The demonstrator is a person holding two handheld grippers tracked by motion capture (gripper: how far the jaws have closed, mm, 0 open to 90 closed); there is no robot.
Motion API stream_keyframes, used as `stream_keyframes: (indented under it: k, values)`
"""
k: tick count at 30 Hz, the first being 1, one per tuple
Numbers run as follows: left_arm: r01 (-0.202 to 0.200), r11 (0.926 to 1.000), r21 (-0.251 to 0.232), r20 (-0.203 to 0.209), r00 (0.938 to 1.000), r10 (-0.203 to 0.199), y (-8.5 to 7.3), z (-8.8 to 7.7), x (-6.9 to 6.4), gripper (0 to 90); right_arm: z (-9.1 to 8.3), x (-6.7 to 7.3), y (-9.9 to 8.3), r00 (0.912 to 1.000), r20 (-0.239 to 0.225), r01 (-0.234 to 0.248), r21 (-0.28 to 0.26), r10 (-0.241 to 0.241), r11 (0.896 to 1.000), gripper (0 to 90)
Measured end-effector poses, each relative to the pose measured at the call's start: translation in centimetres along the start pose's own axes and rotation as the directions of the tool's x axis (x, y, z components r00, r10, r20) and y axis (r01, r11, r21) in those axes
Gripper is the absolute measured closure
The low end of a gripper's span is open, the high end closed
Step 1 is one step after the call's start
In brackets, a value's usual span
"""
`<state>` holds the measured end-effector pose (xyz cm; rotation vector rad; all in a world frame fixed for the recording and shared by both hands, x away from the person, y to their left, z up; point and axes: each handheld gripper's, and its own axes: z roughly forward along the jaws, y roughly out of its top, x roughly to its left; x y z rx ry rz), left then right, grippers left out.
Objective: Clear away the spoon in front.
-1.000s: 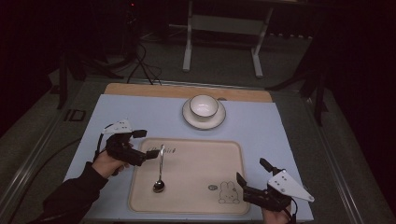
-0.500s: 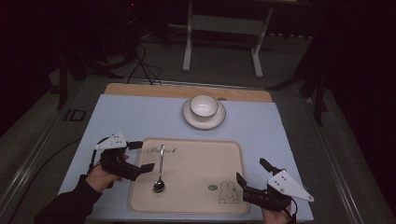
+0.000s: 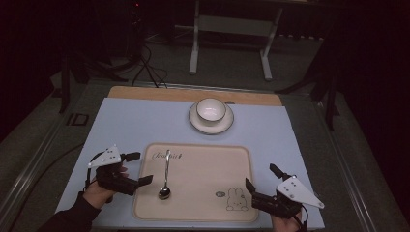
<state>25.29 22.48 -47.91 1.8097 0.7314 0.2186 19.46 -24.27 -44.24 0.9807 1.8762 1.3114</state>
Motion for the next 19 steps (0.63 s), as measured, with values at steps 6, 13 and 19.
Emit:
stream_keyframes:
  k: [6, 13, 19]
  values:
    - [-0.009, 0.9999, -0.004, -0.025, 0.9996, 0.009, -0.5, 0.5, 0.1, 1.1, 0.1, -0.2, -0.1, 0.9999, 0.016, 0.000, 0.006, 0.000, 1.000, 11.6]
    - [-0.013, 0.9997, 0.021, -0.008, 0.9999, 0.013, -1.1, 1.5, 0.1, 1.1, 0.5, -0.4, -0.4, 0.9997, 0.020, -0.017, 0.033, 0.017, 0.999, 11.6]
    - [-0.005, 1.0000, -0.007, -0.034, 0.9994, 0.004, -1.2, 1.2, 0.4, 1.1, 0.8, -0.5, -0.6, 0.9995, 0.015, -0.028, 0.051, 0.027, 0.998, 11.6]
